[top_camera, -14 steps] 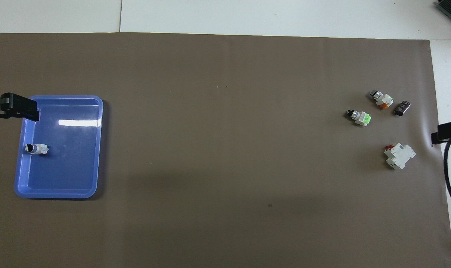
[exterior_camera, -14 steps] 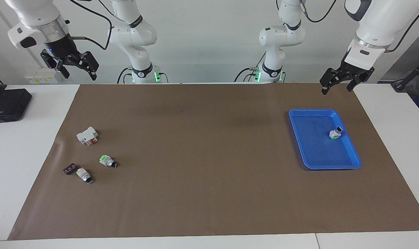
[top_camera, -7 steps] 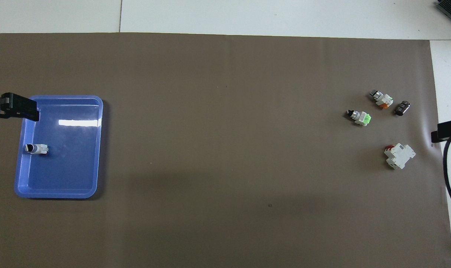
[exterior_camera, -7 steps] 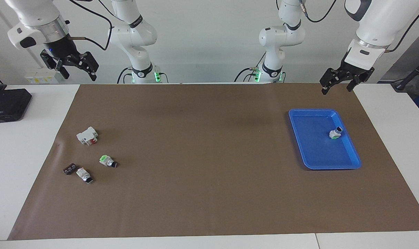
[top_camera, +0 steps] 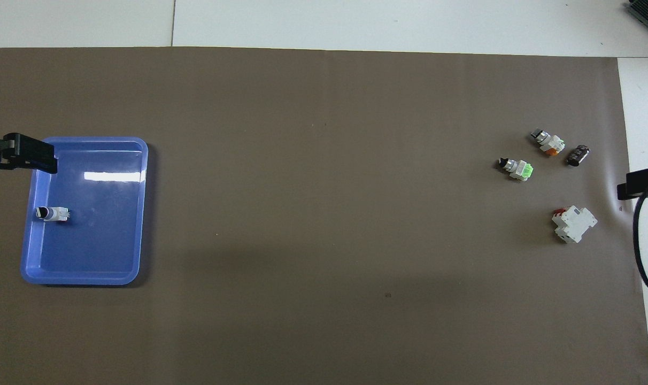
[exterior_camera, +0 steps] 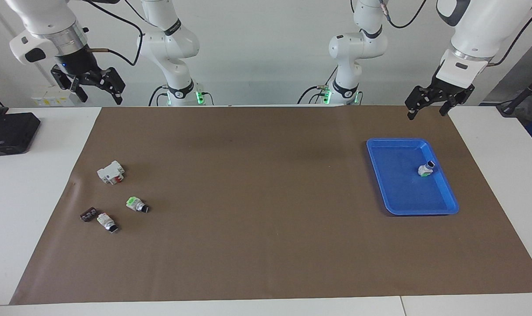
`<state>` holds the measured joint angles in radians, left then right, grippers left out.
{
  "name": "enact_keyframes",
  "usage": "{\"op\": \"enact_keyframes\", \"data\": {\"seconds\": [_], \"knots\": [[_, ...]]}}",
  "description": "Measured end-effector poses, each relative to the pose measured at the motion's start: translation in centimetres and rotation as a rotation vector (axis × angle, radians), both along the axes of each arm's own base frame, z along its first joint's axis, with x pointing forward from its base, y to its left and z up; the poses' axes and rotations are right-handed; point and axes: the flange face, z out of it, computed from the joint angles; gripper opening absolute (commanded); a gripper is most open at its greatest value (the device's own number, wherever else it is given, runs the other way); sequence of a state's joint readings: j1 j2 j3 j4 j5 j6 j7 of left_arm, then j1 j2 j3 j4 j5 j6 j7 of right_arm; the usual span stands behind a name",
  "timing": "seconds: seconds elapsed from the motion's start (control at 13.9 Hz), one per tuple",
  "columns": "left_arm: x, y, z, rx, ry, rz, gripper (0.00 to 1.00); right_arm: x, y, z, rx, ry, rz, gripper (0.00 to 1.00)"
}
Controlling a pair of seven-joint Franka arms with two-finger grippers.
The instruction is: Turn and place switch with both arms
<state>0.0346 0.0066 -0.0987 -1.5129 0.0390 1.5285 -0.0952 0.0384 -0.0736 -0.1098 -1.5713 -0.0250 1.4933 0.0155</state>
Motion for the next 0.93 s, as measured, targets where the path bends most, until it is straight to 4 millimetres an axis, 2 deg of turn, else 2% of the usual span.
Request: {"op": "enact_keyframes", "data": {"seconds": [0.22, 0.43, 0.72, 0.86, 0.93], "knots": [[0.1, 0.0, -0.4, -0.001, 0.001, 0.0, 1.0, 2.8, 0.1, -2.5, -0.003, -0.037, 0.172, 1.0], [0.1, -0.3, -0.5, -0.027, -0.001, -0.001, 1.0, 6.2, -0.5, -7.1, 0.02, -0.066, 0.306, 1.0], [0.4, -0.4, -0.6, -0.038, -0.021, -0.001, 1.0, 10.8, -1.9, -16.4, 0.035, -0.086, 0.515, 1.0], [0.5, -0.4, -0.6, -0.04, -0.025, -0.002, 1.0, 11.9, -2.0, -21.4, 0.035, -0.136, 0.634, 1.0], [0.5, -0.5, -0.6, -0.042, -0.028, -0.002, 1.0, 11.8, -2.0, -24.0, 0.04, -0.153, 0.693, 1.0]]}}
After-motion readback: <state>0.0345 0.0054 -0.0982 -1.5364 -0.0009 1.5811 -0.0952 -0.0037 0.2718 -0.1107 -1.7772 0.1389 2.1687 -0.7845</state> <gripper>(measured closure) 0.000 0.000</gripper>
